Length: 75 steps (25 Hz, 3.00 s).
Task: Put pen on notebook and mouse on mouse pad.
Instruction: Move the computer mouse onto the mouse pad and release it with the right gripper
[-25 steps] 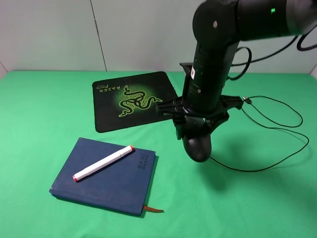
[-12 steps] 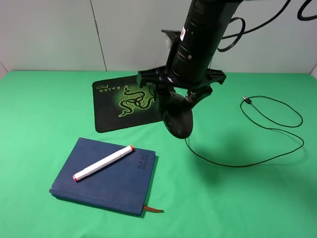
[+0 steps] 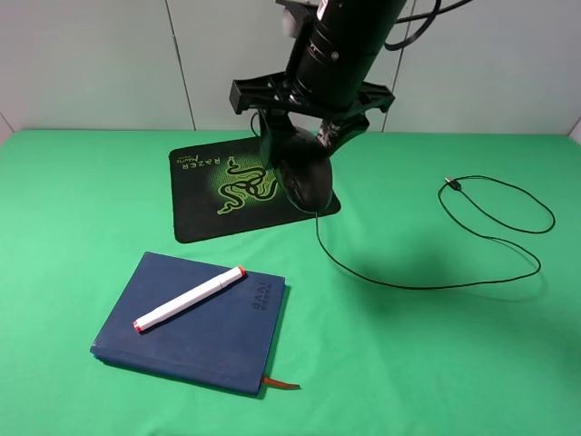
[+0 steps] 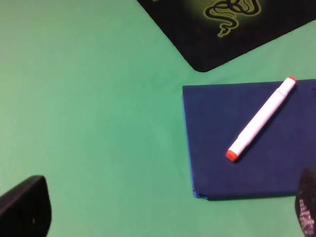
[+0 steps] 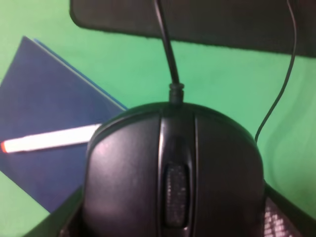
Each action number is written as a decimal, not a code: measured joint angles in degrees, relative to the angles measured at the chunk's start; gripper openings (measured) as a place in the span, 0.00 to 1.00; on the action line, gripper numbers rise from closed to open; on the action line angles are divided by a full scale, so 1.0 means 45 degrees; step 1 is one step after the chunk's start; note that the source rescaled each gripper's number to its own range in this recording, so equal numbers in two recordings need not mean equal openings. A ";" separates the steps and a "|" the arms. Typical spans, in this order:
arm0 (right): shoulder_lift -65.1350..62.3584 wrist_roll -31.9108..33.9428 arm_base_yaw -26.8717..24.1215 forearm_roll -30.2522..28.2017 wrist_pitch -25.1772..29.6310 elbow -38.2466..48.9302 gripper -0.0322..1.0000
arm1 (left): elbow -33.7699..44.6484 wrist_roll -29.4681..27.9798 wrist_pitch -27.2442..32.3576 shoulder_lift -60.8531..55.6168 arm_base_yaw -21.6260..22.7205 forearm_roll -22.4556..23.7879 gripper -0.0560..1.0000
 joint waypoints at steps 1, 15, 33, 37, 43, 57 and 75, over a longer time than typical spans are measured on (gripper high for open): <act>0.0259 -0.0134 0.0000 0.0000 0.0043 -0.0251 0.03 | 0.0000 0.0000 0.0000 0.0000 0.0000 0.0000 1.00; 0.4356 -0.0906 0.0000 -0.0994 -0.0105 -0.5232 0.03 | 0.0000 0.0000 0.0000 0.0000 0.0000 0.0000 1.00; 0.7574 -0.0947 -0.0897 -0.1312 -0.3621 -0.6586 0.03 | 0.0000 0.0000 0.0000 0.0000 0.0000 0.0000 1.00; 0.8009 -0.0947 -0.0897 -0.1383 -0.3927 -0.6589 0.03 | 0.0000 0.0000 0.0000 0.0000 0.0000 0.0000 1.00; 0.8475 -0.0947 -0.0897 -0.1145 -0.4000 -0.6589 0.03 | 0.0000 0.0000 0.0000 0.0000 0.0000 0.0000 1.00; 0.8574 -0.1495 -0.0897 -0.0740 -0.4013 -0.6589 0.81 | 0.0000 0.0000 0.0000 0.0000 0.0000 0.0000 1.00; 0.8059 -0.1646 -0.0897 -0.0509 -0.3297 -0.6589 1.00 | 0.0000 0.0000 0.0000 0.0000 0.0000 0.0000 1.00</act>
